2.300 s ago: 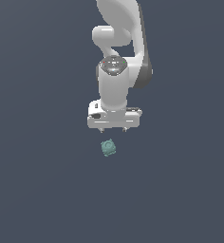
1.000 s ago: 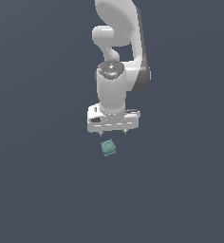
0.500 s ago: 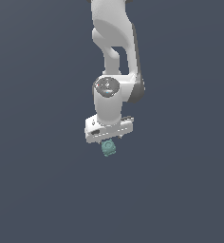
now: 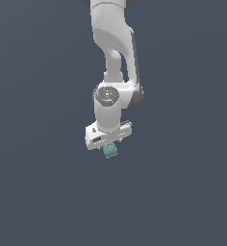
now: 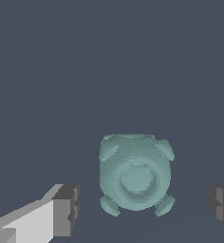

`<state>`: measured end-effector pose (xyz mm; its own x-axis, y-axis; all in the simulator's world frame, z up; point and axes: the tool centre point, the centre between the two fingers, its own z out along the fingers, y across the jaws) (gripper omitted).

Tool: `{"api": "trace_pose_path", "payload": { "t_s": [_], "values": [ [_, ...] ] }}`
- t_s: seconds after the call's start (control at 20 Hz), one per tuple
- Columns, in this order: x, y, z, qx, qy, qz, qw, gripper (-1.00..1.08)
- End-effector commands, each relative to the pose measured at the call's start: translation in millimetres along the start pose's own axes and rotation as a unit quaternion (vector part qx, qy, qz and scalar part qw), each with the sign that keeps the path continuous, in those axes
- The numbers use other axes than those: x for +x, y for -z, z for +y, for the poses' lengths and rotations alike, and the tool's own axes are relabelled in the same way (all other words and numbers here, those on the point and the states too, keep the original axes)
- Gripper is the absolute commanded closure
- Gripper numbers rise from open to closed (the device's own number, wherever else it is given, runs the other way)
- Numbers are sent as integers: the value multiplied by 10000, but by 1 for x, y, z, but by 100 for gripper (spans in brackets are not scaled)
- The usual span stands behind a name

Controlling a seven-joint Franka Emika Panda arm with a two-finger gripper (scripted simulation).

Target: Pick up the object and move it to a goal position.

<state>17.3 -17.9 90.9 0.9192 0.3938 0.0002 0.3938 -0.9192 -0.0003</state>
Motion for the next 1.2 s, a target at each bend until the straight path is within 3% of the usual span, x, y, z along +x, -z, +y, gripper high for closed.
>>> {"api": "trace_pose_path", "payload": {
  "t_s": [0.0,0.9,0.95,1.15],
  "values": [
    [0,-1,0,-2,40,-1,10000,-92],
    [0,-51,0,-2,41,-1,10000,-92],
    [0,-51,0,-2,41,-1,10000,108],
    [0,-51,0,-2,41,-1,10000,108]
  ]
}}
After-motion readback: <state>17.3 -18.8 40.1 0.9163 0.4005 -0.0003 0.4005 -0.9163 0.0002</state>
